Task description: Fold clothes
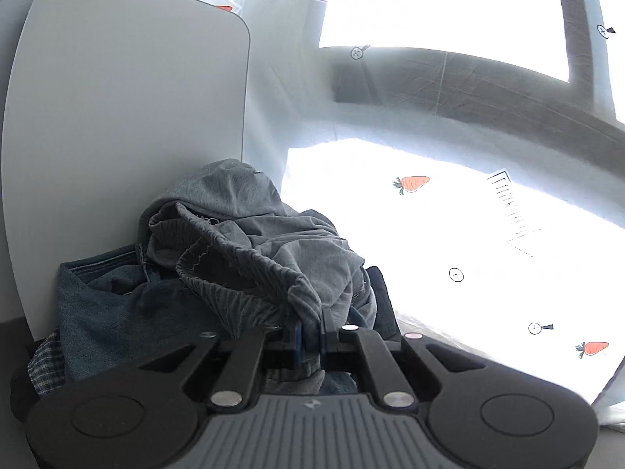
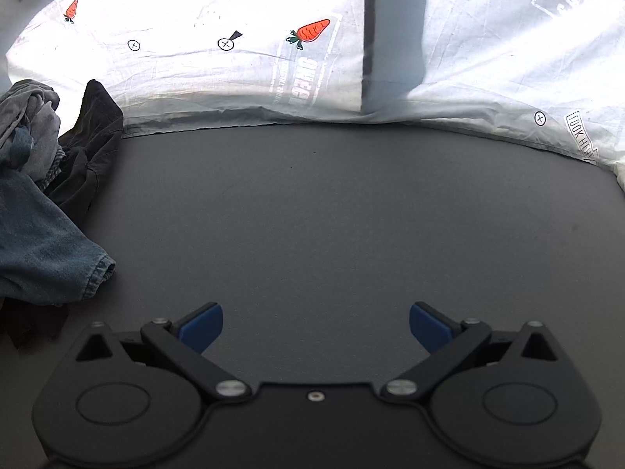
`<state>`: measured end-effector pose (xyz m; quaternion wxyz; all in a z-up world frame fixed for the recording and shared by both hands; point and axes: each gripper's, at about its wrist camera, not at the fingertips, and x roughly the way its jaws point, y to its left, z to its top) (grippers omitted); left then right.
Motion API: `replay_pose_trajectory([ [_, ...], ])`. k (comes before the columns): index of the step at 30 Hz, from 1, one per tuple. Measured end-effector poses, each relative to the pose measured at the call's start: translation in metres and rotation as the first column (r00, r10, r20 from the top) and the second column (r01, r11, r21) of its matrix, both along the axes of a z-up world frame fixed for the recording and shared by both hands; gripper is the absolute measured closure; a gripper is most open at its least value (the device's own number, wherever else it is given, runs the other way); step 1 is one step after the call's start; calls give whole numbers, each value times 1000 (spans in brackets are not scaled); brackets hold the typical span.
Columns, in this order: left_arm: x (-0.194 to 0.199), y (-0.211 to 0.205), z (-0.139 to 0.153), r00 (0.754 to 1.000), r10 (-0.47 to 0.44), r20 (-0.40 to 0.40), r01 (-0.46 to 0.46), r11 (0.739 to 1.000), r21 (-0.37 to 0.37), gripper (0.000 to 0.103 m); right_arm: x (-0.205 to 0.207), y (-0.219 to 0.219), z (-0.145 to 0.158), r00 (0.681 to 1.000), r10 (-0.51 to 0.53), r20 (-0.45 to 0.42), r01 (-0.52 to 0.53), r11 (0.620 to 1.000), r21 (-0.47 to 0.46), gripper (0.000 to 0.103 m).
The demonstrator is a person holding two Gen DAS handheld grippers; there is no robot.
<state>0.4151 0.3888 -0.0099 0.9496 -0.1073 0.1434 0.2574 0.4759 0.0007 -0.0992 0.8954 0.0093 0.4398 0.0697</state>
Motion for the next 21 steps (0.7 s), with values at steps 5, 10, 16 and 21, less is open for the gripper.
replay_pose_trajectory([
  [5, -8, -132, 40, 934, -357, 25, 354, 932, 81, 96, -22, -54, -4, 995, -82, 54, 78, 994, 72, 0],
  [10, -30, -258, 58, 798, -595, 97, 598, 801, -6, 96, -47, -151, 10, 961, -246, 127, 231, 966, 119, 0],
  [16, -53, -430, 42, 542, -840, 36, 840, 540, -54, 73, -93, -285, 20, 873, -476, 110, 463, 878, 125, 0],
  [21, -56, -438, -15, 526, -846, -86, 780, 520, -346, 63, -130, -335, 8, 830, -553, 73, 542, 831, 124, 0],
])
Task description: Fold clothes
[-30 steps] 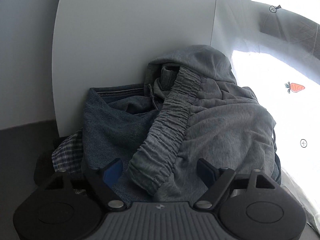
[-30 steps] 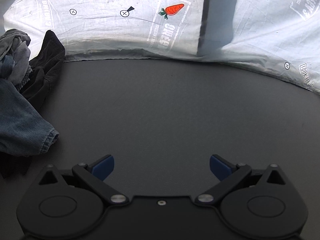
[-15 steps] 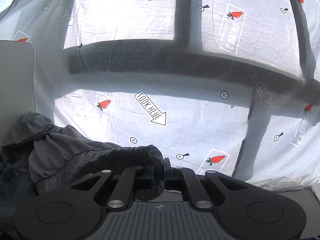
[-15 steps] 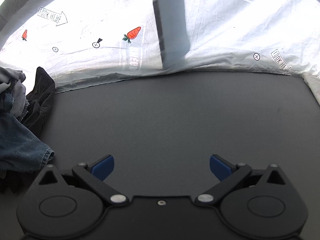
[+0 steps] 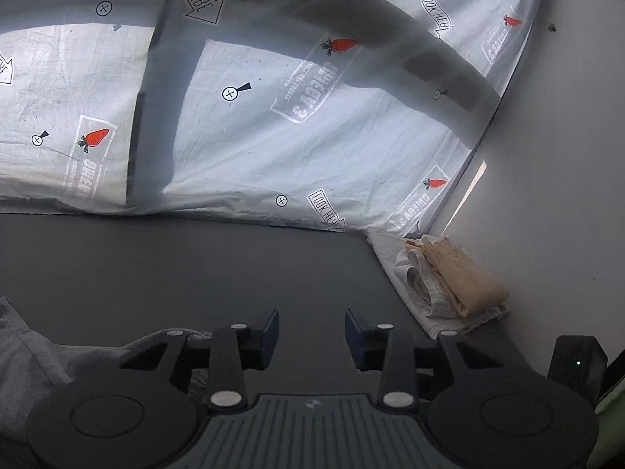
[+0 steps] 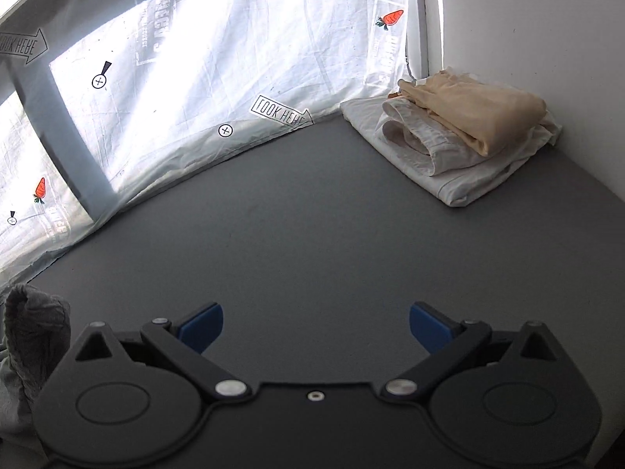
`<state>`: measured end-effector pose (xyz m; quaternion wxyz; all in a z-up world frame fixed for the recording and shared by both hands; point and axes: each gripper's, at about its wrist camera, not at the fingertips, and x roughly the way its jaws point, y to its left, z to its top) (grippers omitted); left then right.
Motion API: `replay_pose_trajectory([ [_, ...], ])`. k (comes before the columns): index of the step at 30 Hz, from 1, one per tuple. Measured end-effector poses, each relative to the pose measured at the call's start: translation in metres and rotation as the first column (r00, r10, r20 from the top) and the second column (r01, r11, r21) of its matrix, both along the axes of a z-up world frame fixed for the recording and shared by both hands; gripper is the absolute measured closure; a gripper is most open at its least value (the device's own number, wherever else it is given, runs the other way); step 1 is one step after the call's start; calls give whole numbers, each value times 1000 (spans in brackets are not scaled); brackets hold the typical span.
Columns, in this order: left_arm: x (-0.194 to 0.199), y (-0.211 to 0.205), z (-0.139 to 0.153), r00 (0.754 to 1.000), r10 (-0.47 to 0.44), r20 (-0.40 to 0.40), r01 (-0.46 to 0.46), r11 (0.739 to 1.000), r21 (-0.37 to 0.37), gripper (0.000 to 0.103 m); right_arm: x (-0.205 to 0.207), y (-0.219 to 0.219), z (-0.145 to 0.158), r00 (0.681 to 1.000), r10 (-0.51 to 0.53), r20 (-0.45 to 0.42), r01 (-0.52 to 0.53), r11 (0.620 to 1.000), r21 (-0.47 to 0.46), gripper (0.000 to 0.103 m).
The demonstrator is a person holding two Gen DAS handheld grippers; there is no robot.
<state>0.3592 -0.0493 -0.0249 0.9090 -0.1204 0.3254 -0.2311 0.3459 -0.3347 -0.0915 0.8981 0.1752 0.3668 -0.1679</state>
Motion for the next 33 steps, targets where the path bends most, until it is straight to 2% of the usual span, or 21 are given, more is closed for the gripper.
replay_pose_trajectory([
  [2, -11, 16, -6, 999, 42, -33, -42, 999, 12, 49, -6, -4, -6, 1000, -5, -10, 6, 1000, 9, 0],
  [3, -17, 28, -9, 997, 73, -36, -72, 997, 25, 46, -6, -4, -10, 1000, -2, -17, 2, 1000, 18, 0],
  [5, -25, 55, -16, 987, 150, -55, -147, 988, 50, 44, -2, 3, -15, 999, 24, -24, -23, 999, 34, 0],
  [8, -29, 102, -26, 949, 299, -103, -291, 953, 83, 43, 9, 28, -19, 994, 111, -22, -110, 993, 39, 0],
  [11, -27, 158, -35, 868, 475, -147, -456, 878, 147, 43, 27, 65, -20, 978, 209, -24, -208, 978, 32, 0],
  [12, -25, 182, -38, 828, 537, -161, -515, 842, 159, 43, 35, 82, -20, 968, 251, -28, -250, 968, 32, 0],
  [14, -24, 217, -56, 766, 611, -200, -590, 791, 162, 40, 48, 110, -24, 947, 317, -43, -316, 948, 29, 0],
  [16, -21, 248, -71, 714, 660, -233, -641, 750, 161, 39, 61, 138, -29, 925, 375, -69, -374, 927, 27, 0],
  [19, -13, 283, -88, 672, 697, -252, -671, 716, 193, 37, 78, 169, -43, 900, 424, -104, -422, 906, 39, 1],
  [24, 16, 324, -119, 666, 705, -243, -653, 709, 265, 32, 105, 196, -63, 901, 399, -169, -409, 912, -27, 13],
  [27, 36, 340, -139, 672, 690, -268, -634, 724, 272, 34, 118, 189, -74, 913, 364, -185, -364, 931, 38, 22],
  [28, 42, 344, -144, 670, 689, -275, -634, 724, 271, 41, 121, 186, -77, 913, 367, -176, -358, 930, 80, 27],
  [29, 44, 347, -147, 678, 684, -269, -632, 729, 262, 63, 121, 183, -80, 908, 392, -145, -375, 917, 137, 33],
  [30, 46, 348, -150, 687, 678, -261, -629, 735, 252, 82, 122, 180, -83, 904, 411, -119, -387, 904, 184, 50],
  [31, 48, 349, -150, 694, 669, -266, -622, 743, 246, 101, 121, 178, -85, 904, 414, -108, -388, 899, 203, 58],
  [32, 48, 350, -150, 698, 665, -266, -622, 747, 235, 103, 119, 176, -85, 903, 418, -103, -393, 898, 200, 61],
  [33, 45, 347, -146, 705, 664, -248, -626, 748, 222, 103, 117, 174, -85, 900, 426, -93, -403, 895, 192, 77],
])
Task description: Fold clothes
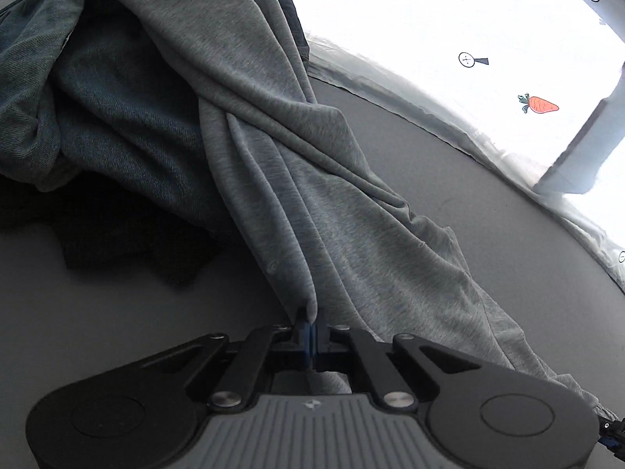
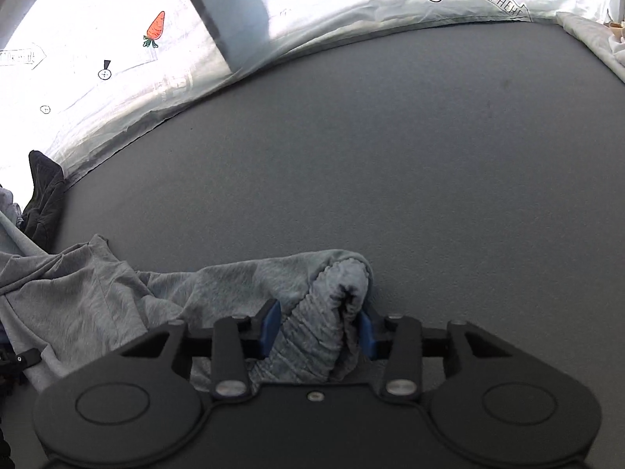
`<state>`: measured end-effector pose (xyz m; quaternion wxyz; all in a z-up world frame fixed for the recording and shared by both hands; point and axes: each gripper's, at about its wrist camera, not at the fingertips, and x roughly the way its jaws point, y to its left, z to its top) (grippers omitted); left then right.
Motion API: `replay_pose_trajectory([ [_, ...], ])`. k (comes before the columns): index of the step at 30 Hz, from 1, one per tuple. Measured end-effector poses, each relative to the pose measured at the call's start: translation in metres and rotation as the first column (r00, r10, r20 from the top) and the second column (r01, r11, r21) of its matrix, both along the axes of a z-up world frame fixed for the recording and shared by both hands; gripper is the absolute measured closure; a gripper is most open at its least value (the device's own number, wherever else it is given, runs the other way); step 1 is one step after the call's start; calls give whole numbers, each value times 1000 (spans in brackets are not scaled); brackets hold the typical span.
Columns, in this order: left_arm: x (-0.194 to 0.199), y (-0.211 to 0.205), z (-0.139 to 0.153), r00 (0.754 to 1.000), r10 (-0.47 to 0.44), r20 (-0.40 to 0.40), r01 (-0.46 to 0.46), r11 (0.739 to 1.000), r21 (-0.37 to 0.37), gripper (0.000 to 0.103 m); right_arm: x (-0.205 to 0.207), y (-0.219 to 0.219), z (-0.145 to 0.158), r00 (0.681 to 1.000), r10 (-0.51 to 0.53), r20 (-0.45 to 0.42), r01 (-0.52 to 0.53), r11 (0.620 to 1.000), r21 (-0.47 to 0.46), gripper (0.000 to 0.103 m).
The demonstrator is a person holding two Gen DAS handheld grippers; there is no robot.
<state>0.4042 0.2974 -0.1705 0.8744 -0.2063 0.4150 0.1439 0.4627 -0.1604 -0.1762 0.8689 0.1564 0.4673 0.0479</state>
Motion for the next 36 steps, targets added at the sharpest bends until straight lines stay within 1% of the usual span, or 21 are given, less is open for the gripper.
replay_pose_trajectory([
  [1, -4, -5, 6, 1000, -10, 16, 9, 1000, 7, 103, -3, -4, 1, 1000, 2, 12, -2, 1000, 4, 90],
  [3, -13, -25, 20, 999, -35, 37, 33, 998, 45, 103, -10, -20, 2, 999, -40, 35, 37, 996, 81, 94],
  [5, -24, -49, 35, 996, -70, 61, 64, 995, 82, 103, -17, -40, 4, 994, -99, 54, 89, 983, 160, 95],
  [10, -52, -125, 74, 975, -180, 127, 157, 973, 169, 103, -28, -95, 23, 976, -163, 147, 136, 975, 175, 96],
  [12, -65, -176, 94, 951, -263, 161, 226, 950, 217, 103, -31, -128, 35, 959, -210, 191, 180, 970, 163, 96],
  [15, -76, -247, 116, 892, -399, 214, 353, 909, 220, 103, -34, -184, 57, 922, -280, 269, 253, 959, 130, 97],
  [17, -79, -301, 123, 828, -503, 249, 466, 863, 194, 103, -36, -226, 79, 889, -303, 343, 303, 951, 56, 97],
  [19, -78, -361, 120, 755, -605, 255, 581, 796, 169, 102, -38, -265, 102, 853, -336, 399, 366, 931, 2, 96],
  [20, -77, -386, 113, 721, -651, 237, 631, 758, 163, 95, -37, -284, 110, 848, -344, 404, 383, 924, -16, 96],
  [21, -76, -410, 106, 685, -695, 217, 678, 718, 157, 93, -34, -307, 116, 853, -344, 392, 390, 920, -43, 94],
  [22, -74, -429, 98, 659, -732, 170, 714, 681, 162, 87, -31, -321, 118, 862, -347, 370, 399, 914, -73, 82],
  [23, -72, -440, 92, 650, -749, 132, 729, 663, 172, 85, -29, -337, 118, 868, -356, 345, 415, 903, -114, 72],
  [24, -70, -450, 86, 640, -763, 96, 742, 645, 180, 85, -31, -347, 116, 870, -356, 340, 422, 896, -140, 57],
  [25, -66, -451, 83, 656, -750, 87, 731, 660, 172, 84, -36, -352, 114, 872, -350, 341, 418, 896, -151, 46],
  [26, -63, -446, 82, 684, -724, 88, 709, 689, 152, 80, -42, -355, 109, 877, -341, 338, 408, 901, -149, 45],
  [28, -51, -422, 77, 758, -644, 107, 637, 765, 97, 71, -57, -354, 90, 896, -327, 301, 379, 916, -133, 40],
  [29, -46, -411, 74, 797, -593, 109, 589, 805, 75, 70, -64, -351, 80, 906, -321, 277, 365, 922, -126, 40],
  [30, -44, -402, 71, 828, -551, 105, 547, 835, 62, 70, -70, -347, 69, 914, -316, 252, 354, 928, -120, 40],
  [31, -41, -387, 68, 873, -481, 88, 478, 877, 47, 70, -75, -340, 58, 922, -317, 224, 349, 930, -118, 40],
  [34, -42, -340, 62, 942, -334, 30, 333, 942, 32, 70, -91, -322, 27, 927, -348, 140, 360, 930, -74, 42],
  [36, -53, -315, 55, 965, -262, 2, 262, 965, 15, 70, -104, -314, 13, 918, -387, 91, 391, 920, -31, 43],
])
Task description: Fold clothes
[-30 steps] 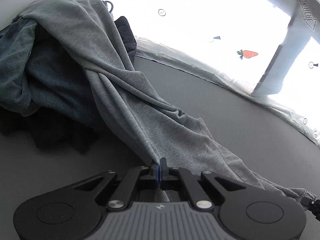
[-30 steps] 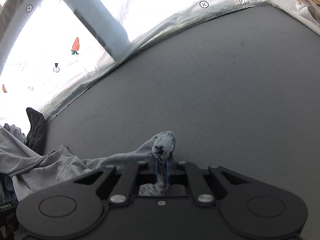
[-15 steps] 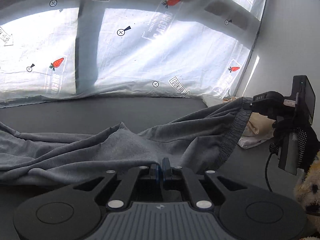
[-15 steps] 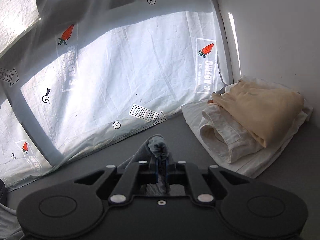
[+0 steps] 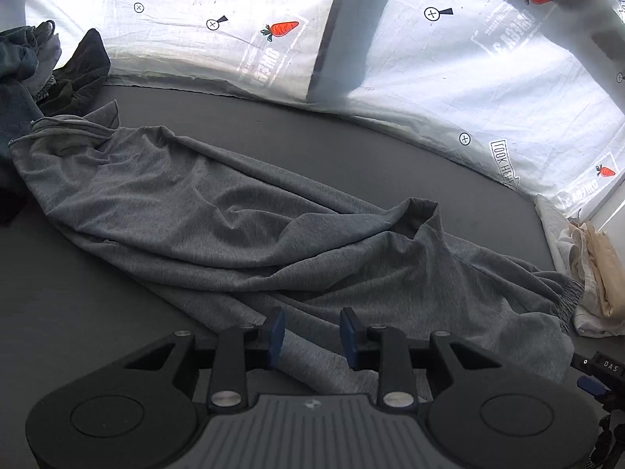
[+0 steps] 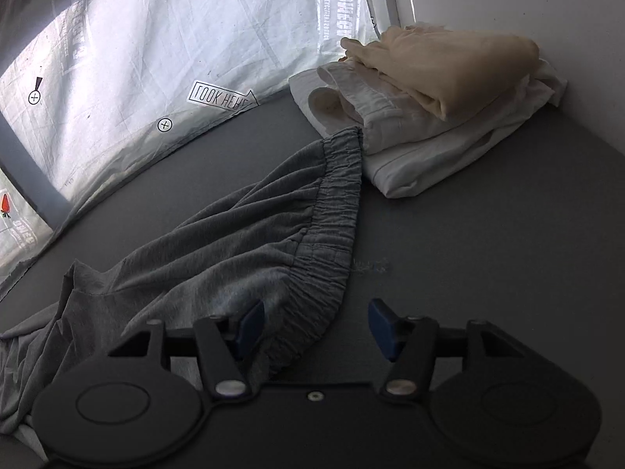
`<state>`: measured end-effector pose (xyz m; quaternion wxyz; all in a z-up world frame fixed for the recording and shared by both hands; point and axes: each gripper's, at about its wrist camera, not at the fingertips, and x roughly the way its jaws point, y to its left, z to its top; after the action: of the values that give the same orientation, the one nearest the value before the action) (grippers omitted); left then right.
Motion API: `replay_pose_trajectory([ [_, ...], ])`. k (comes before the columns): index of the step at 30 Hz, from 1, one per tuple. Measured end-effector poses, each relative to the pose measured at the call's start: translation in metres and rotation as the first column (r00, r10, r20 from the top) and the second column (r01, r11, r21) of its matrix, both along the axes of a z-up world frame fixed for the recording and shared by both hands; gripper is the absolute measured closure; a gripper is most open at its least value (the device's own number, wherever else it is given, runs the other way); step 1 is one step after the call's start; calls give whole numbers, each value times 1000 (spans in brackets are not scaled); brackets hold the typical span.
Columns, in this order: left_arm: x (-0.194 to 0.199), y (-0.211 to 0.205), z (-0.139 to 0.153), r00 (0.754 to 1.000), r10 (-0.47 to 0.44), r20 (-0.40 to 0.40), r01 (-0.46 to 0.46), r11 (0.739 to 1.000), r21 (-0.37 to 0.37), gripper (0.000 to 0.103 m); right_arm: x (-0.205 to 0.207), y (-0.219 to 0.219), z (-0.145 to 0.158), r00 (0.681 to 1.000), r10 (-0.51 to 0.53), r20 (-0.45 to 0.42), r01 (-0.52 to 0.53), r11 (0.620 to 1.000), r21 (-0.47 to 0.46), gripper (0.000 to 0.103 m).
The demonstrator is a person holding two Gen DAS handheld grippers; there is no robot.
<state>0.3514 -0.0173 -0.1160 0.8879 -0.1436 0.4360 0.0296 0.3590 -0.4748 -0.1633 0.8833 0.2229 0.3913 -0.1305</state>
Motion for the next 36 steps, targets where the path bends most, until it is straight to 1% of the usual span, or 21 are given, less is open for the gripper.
replay_pose_trajectory([
  [3, -16, 39, -7, 994, 106, -32, -106, 994, -7, 70, -11, 5, -12, 1000, -19, -18, 20, 996, 85, 43],
  [5, -22, 61, -15, 983, 171, -63, -172, 985, -5, 69, -15, 5, -18, 999, -44, -16, 46, 982, 186, 43],
  [7, -22, 76, -23, 970, 223, -94, -226, 974, -23, 69, -17, 5, -24, 997, -74, -6, 72, 951, 301, 43],
  [9, -17, 86, -29, 961, 250, -118, -257, 965, -52, 69, -18, 4, -33, 994, -112, -6, 104, 897, 430, 43],
  [10, -14, 86, -33, 961, 246, -126, -255, 965, -59, 69, -18, 4, -37, 992, -126, -15, 119, 877, 466, 43],
  [11, -10, 87, -36, 961, 242, -134, -252, 965, -67, 68, -17, 6, -39, 991, -133, -18, 126, 870, 476, 43],
  [12, -7, 85, -38, 963, 232, -138, -243, 968, -65, 68, -16, 7, -39, 991, -132, -10, 122, 878, 464, 44],
  [14, -1, 77, -41, 969, 196, -149, -207, 977, -57, 68, -16, 9, -35, 993, -122, 0, 110, 897, 429, 75],
  [15, 0, 74, -42, 972, 185, -149, -195, 979, -56, 68, -17, 10, -32, 991, -133, 7, 119, 907, 403, 98],
  [17, 0, 71, -43, 976, 169, -140, -179, 982, -61, 68, -26, 5, -20, 976, -214, 25, 195, 925, 326, 98],
  [18, 0, 70, -43, 977, 168, -135, -177, 982, -62, 68, -31, -2, -16, 966, -255, 31, 235, 925, 299, 98],
  [21, -3, 70, -42, 977, 174, -123, -184, 980, -72, 68, -51, -35, -10, 921, -387, 41, 356, 881, 312, 98],
  [22, -5, 72, -43, 975, 184, -122, -194, 977, -83, 68, -56, -45, -12, 912, -410, 33, 372, 857, 357, 98],
  [23, -5, 75, -45, 972, 196, -128, -209, 973, -97, 68, -58, -48, -13, 908, -417, 27, 379, 849, 369, 98],
  [24, -4, 77, -47, 970, 202, -133, -217, 970, -106, 68, -57, -47, -11, 915, -402, 23, 371, 864, 341, 98],
  [26, -7, 78, -50, 966, 214, -142, -231, 966, -114, 68, -53, -36, -3, 935, -353, 39, 335, 913, 231, 98],
  [27, -9, 77, -49, 966, 218, -139, -234, 966, -111, 68, -51, -33, 1, 940, -336, 50, 323, 930, 176, 99],
  [29, -15, 82, -48, 965, 225, -131, -239, 966, -103, 67, -52, -38, 9, 934, -349, 72, 341, 934, 104, 99],
  [32, -22, 90, -47, 959, 255, -127, -268, 958, -103, 67, -60, -67, 18, 892, -442, 94, 436, 897, 75, 99],
  [35, -29, 100, -47, 946, 296, -129, -310, 946, -99, 67, -66, -104, 28, 863, -492, 116, 501, 863, -65, 99],
  [36, -31, 103, -48, 942, 308, -130, -321, 942, -98, 67, -69, -117, 30, 852, -508, 123, 520, 849, -93, 99],
])
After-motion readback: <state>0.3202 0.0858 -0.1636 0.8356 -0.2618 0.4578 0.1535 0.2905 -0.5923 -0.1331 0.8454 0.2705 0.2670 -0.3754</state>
